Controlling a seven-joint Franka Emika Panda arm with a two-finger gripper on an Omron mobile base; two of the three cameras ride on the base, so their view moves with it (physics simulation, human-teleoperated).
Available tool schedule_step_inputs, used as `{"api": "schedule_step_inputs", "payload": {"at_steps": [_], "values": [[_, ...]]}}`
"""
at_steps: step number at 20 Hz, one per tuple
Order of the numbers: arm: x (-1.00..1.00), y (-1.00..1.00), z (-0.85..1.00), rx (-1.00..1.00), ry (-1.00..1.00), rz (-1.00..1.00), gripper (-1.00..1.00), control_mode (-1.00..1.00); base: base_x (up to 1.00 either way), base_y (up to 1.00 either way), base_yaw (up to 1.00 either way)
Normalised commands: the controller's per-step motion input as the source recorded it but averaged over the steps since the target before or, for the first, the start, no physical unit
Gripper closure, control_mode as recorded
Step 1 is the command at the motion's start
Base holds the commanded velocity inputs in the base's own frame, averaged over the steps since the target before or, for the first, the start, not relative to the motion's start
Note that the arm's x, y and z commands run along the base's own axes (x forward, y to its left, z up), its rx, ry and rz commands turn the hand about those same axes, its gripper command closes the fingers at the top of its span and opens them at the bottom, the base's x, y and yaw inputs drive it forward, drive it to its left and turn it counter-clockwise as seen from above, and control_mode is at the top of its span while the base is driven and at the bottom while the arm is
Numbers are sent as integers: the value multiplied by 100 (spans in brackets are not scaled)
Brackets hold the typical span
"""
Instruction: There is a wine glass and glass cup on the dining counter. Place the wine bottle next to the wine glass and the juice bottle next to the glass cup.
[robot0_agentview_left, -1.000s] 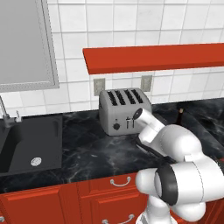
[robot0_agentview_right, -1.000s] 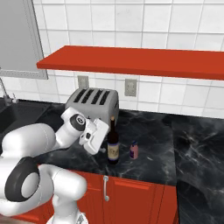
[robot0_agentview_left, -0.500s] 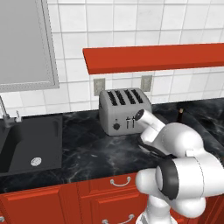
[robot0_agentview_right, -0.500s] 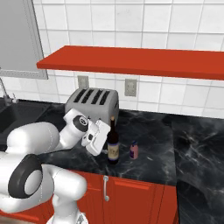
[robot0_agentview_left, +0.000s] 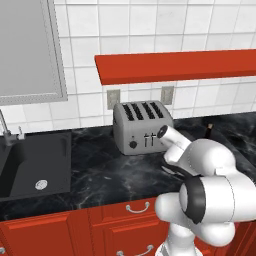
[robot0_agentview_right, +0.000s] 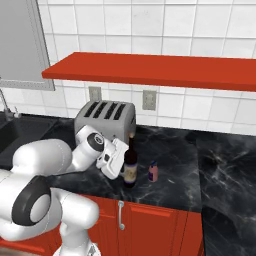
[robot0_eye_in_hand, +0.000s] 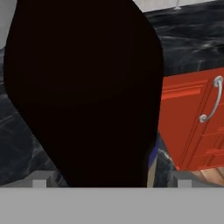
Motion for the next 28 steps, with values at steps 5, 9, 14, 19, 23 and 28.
{"api": "schedule_step_inputs", "payload": {"at_steps": [5, 9, 14, 19, 23, 28], "values": [[0, -15, -5, 0, 5, 0, -100, -100, 0, 0, 0], [0, -10, -6, 0, 5, 0, 100, -100, 0, 0, 0], [0, -9, -1, 0, 1, 0, 100, -100, 0, 0, 0], [-2, -2, 0, -1, 0, 0, 100, -100, 0, 0, 0], [-10, 18, 18, -4, 0, 1, 100, -100, 0, 0, 0], [-17, 33, 27, 0, 7, 18, 100, -100, 0, 0, 0]]}}
